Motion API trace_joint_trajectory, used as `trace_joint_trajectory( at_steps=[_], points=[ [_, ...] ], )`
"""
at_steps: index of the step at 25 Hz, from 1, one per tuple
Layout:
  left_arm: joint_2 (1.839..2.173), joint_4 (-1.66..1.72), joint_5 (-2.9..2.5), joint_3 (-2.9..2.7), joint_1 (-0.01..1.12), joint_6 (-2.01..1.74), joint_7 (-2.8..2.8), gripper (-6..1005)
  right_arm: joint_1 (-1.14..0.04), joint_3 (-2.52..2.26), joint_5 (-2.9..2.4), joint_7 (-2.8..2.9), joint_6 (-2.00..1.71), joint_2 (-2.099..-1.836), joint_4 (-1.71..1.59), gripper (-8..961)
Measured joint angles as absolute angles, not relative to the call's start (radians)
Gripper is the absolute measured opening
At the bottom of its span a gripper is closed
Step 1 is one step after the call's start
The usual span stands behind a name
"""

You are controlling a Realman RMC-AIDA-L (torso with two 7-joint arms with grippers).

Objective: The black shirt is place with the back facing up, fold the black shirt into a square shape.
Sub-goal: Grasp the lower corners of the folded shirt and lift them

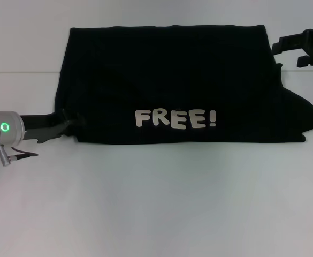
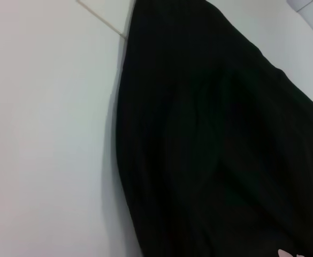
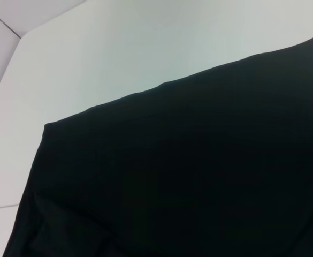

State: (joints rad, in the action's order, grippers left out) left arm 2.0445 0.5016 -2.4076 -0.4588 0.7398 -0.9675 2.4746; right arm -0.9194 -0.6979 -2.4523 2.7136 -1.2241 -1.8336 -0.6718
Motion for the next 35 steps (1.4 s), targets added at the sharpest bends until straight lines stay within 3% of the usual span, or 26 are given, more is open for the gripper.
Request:
trace_joint_trajectory(
  at_steps=[1,6,15,22,29,35],
  points=[
    [2.044,0.501,-2.408,-0.459,0.741,-0.967,2.475,534,-0.918,-0.698,-2.450,2.714,-1.224,-1.833,-0.672,899],
    [2.041,0.499,-2.416,-0.462,0.744,-0.961,2.477,296,-0.917,-0.698,-2.447,2.713,-1.224,-1.832,-0.672,899],
    [2.037,0.505,-2.415,-0.461,0.745,-0.995,2.458,70,-0.904,-0.709,-2.459,2.683,-1.242,-1.826,-0.672,899],
    [2.033,0.522,-2.392,-0.455,0.745,-1.032,2.447,1,-0.858,-0.710,-2.619,2.661,-1.293,-1.808,-0.685,900],
    [2.032,0.523,-2.388,-0.458,0.746,-1.028,2.447,1,-0.773,-0.651,-2.523,2.483,-1.194,-1.836,-0.669,899],
    [2.031,0.523,-2.387,-0.455,0.746,-1.030,2.447,0,-0.749,-0.642,-2.481,2.462,-1.048,-1.838,-0.574,901]
  ],
)
